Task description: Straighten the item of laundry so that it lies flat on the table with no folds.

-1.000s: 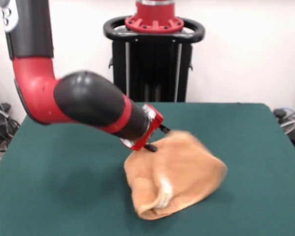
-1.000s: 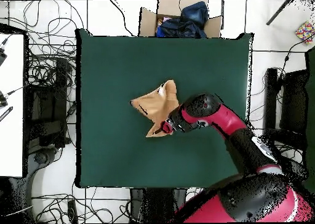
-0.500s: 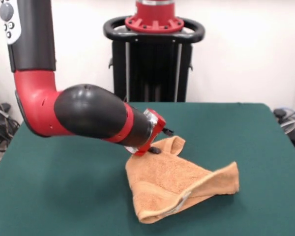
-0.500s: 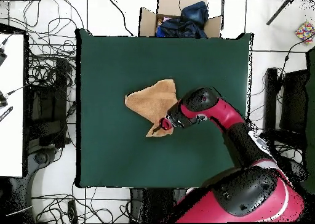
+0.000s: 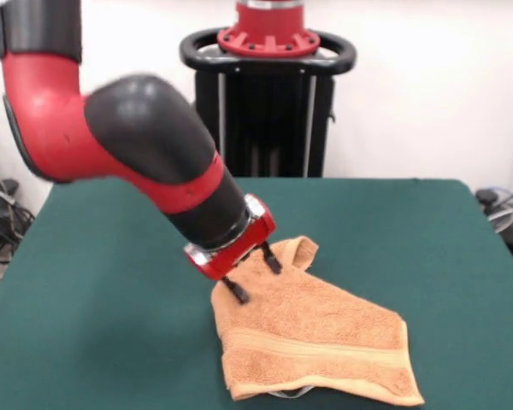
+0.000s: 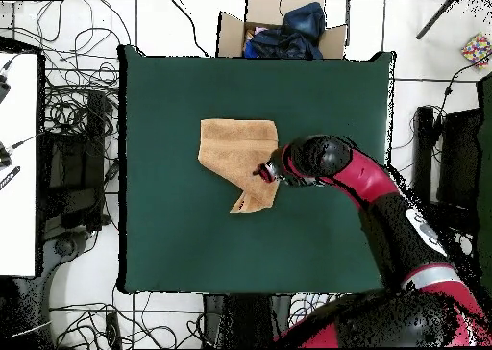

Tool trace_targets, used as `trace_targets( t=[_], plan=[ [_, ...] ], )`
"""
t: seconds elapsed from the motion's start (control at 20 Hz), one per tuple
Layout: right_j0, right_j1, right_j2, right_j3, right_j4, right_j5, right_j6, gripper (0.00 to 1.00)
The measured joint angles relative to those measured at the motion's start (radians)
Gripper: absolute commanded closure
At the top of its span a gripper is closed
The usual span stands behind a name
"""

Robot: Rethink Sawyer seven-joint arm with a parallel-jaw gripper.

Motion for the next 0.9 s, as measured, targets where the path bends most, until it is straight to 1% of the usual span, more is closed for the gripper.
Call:
trace_targets(
  t=[0.15,0.3,0.45,0.6,0.75,0.9],
  plan=[
    [0.007,-0.065,-0.007,0.029,0.0,-0.118,0.012,0.0],
    [0.015,-0.117,-0.021,0.053,0.0,-0.186,0.022,0.0],
    [0.04,-0.207,-0.063,0.109,0.0,-0.291,0.046,0.0],
    [0.071,-0.264,-0.115,0.152,0.001,-0.364,0.085,0.0],
    [0.107,-0.315,-0.173,0.2,0.004,-0.432,0.143,0.0],
    [0.124,-0.339,-0.2,0.23,0.008,-0.471,0.18,0.0]
  ],
)
